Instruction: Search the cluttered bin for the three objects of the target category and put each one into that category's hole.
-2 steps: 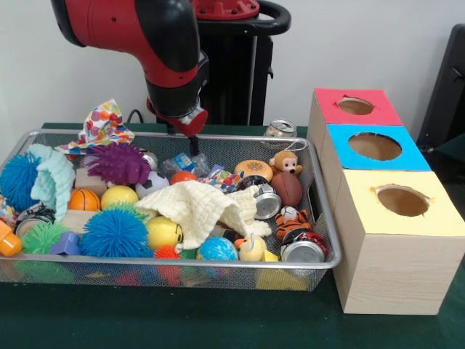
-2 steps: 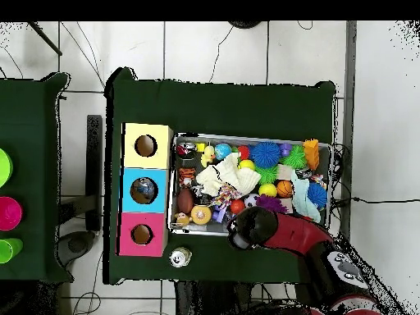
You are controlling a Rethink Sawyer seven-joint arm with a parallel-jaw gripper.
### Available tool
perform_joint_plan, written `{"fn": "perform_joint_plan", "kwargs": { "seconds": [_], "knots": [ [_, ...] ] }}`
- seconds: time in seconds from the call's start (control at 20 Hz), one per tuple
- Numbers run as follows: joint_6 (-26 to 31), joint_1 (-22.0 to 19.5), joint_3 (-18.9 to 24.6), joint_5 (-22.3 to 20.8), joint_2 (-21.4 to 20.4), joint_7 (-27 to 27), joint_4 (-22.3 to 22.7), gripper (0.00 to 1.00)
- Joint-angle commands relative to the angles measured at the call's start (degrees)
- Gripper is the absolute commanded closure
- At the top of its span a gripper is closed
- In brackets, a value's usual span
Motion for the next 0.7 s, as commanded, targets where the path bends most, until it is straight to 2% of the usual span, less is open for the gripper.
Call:
{"fn": "perform_joint_plan", "kwargs": {
  "seconds": [0.05, 0.5, 0.7],
  "knots": [
    [4.9, -0.2, 4.4, -1.8, -3.6, -5.3, -7.4, 0.00],
    [9.4, -0.6, 5.1, -1.3, -6.1, -6.4, -7.6, 0.00],
    [9.5, -1.1, 5.5, -1.4, -6.4, -6.6, -7.3, 0.00]
  ]
}}
